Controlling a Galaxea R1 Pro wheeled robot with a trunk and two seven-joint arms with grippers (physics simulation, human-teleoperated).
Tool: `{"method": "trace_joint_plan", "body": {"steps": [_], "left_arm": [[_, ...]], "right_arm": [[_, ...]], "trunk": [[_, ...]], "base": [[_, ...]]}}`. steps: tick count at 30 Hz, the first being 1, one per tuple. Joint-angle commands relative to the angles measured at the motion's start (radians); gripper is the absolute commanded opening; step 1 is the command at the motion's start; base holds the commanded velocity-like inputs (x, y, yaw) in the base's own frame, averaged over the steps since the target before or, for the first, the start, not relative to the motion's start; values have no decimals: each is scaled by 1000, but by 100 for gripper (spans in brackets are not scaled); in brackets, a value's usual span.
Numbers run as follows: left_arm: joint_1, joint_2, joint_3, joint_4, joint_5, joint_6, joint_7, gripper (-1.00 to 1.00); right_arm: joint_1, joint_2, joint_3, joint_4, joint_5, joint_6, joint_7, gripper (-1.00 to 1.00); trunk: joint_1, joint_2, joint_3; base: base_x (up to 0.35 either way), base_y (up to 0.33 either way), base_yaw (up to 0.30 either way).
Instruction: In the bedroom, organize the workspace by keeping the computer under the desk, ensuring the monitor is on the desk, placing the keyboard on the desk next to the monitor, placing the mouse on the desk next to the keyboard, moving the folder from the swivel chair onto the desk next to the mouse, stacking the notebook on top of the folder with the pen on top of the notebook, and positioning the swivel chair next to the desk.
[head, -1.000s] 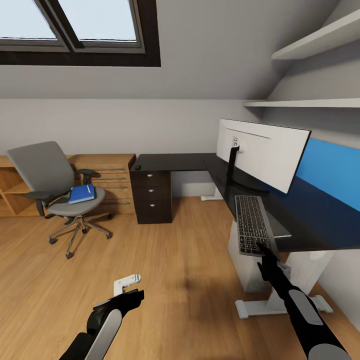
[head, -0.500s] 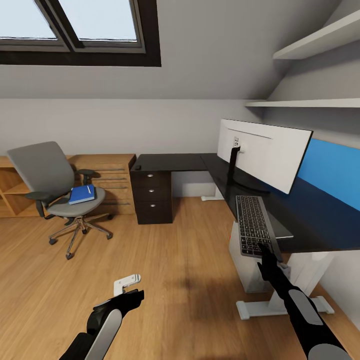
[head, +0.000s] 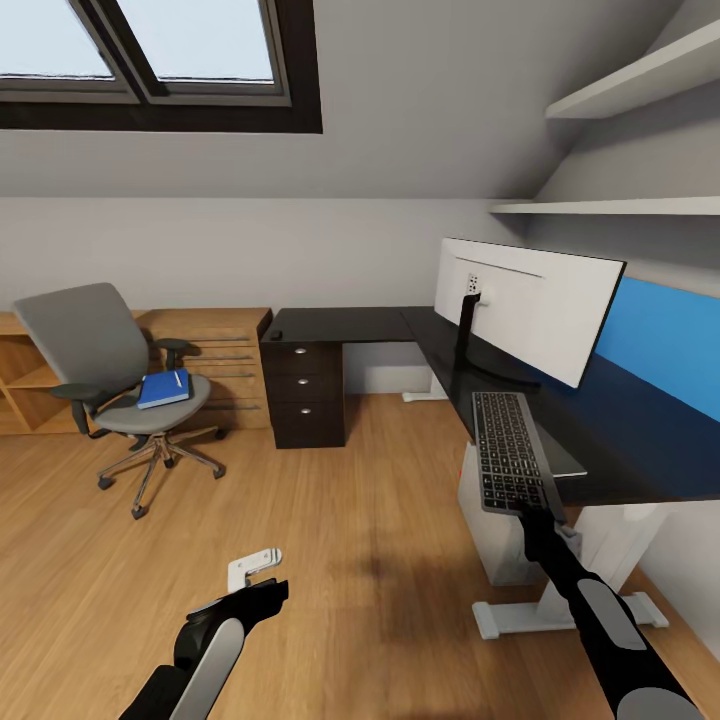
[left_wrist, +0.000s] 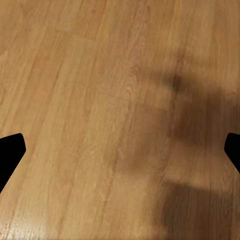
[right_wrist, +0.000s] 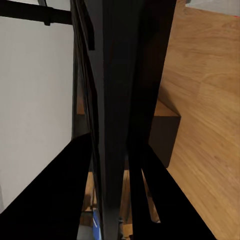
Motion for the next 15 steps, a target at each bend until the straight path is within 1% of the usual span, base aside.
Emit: {"method": "trace_joint_plan", "body": {"steps": [1,3,15], "left_arm": [[-1,0,-1,-1,9,1,9,100],[-1,0,-2,-1,9,1,9,100],[-1,-1,-4,-1,10,1,9,100]], "right_arm": [[-1,1,-3,0,-13,7,3,-100],[-1,1,-3,0,-13,7,4,-100],[-1,1,-2,-6,-13,7,7,-100]], "trunk": [[0,0,-1],[0,0,-1],[-46,84,37]], "base": [[0,0,0],[0,0,0],[0,0,0]]}}
